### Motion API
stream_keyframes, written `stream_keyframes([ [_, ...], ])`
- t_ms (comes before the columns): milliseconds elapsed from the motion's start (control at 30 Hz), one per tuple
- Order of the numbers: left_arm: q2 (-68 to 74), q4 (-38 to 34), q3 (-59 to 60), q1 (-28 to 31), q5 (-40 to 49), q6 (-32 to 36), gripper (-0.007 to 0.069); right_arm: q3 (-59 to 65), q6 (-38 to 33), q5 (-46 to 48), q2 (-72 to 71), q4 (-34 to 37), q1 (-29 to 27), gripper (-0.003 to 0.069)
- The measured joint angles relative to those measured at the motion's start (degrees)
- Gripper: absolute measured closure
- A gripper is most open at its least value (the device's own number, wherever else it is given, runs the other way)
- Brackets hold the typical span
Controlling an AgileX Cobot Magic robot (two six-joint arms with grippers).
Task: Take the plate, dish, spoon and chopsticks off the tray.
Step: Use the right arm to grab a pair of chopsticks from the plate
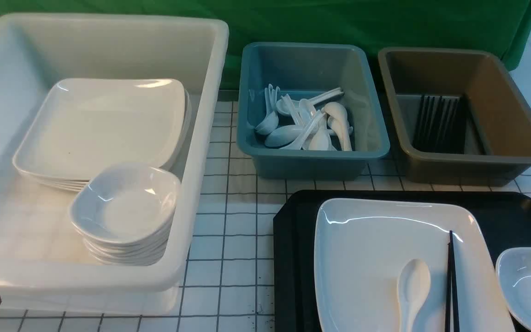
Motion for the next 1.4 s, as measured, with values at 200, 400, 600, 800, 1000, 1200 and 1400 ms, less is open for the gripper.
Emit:
stream_keyframes([
  [200, 0.0, 0.0, 0.0, 0.0, 0.0, 0.0, 0.0603, 0.0, 0.0, 0.0, 0.0, 0.0, 0.0, 0.0413],
  [400, 0.0, 0.0, 0.0, 0.0, -0.02, 0.08, 0.0603, 0.0, 0.0, 0.0, 0.0, 0.0, 0.0, 0.0413],
  [600, 0.0, 0.0, 0.0, 0.0, -0.02, 0.86, 0.0603, 0.0, 0.0, 0.0, 0.0, 0.0, 0.0, 0.0413],
  [800, 0.0, 0.0, 0.0, 0.0, -0.02, 1.4, 0.0603, 0.0, 0.0, 0.0, 0.0, 0.0, 0.0, 0.0413],
  [1000, 0.0, 0.0, 0.0, 0.0, -0.02, 1.39, 0.0603, 0.0, 0.0, 0.0, 0.0, 0.0, 0.0, 0.0413],
  [1200, 0.0, 0.0, 0.0, 0.0, -0.02, 1.39, 0.0603, 0.0, 0.0, 0.0, 0.0, 0.0, 0.0, 0.0413],
  [1400, 0.0, 0.0, 0.0, 0.0, -0.02, 1.39, 0.0603, 0.0, 0.0, 0.0, 0.0, 0.0, 0.0, 0.0413],
])
